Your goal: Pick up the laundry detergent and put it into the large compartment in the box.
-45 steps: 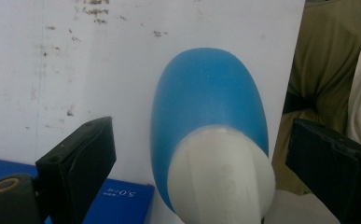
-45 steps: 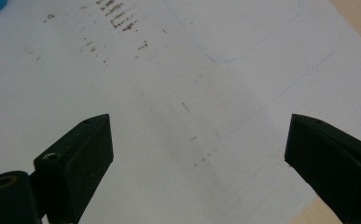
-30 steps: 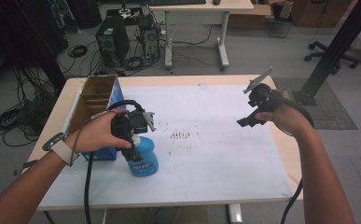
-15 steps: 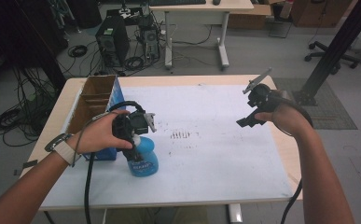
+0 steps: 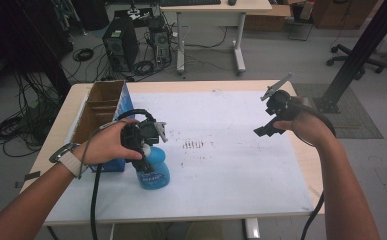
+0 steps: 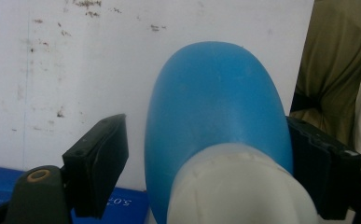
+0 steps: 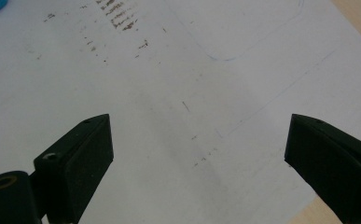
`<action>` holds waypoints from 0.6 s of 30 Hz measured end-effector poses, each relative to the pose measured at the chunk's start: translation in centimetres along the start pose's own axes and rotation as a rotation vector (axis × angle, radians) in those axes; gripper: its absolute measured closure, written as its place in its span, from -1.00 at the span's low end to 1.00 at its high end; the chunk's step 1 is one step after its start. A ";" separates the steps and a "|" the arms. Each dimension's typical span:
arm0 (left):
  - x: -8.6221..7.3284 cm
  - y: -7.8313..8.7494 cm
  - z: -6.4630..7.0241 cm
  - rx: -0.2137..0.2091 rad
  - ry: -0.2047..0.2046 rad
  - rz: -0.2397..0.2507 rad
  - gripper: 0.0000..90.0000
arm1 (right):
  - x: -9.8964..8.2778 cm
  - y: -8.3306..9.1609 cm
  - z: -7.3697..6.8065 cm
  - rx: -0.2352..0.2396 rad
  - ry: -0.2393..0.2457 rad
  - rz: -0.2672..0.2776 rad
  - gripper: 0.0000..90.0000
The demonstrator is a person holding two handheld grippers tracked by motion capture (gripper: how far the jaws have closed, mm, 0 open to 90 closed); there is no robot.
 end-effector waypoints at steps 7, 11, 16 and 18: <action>0.0 -0.1 0.1 0.001 0.002 0.004 -0.43 | -0.1 0.1 0.0 -0.002 -0.002 0.004 -0.83; 0.0 -0.1 0.1 0.001 0.002 0.004 -0.37 | -0.1 0.1 0.0 -0.002 -0.001 0.003 -0.83; -0.1 -0.1 0.0 -0.002 0.002 -0.003 -0.33 | -0.1 0.2 0.0 -0.004 -0.003 0.004 -0.83; -0.1 -0.1 0.1 -0.006 0.000 0.001 -0.31 | -0.1 0.2 0.0 -0.003 -0.004 0.004 -0.83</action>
Point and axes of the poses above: each handheld gripper's, and its own axes: y roughly backward along the jaws, x roughly out of its top, z roughly to its right, the point moved 3 cm from there along -y, roughly forward along the jaws, and after that the axes turned 3 degrees about y, right-handed, at the moved point
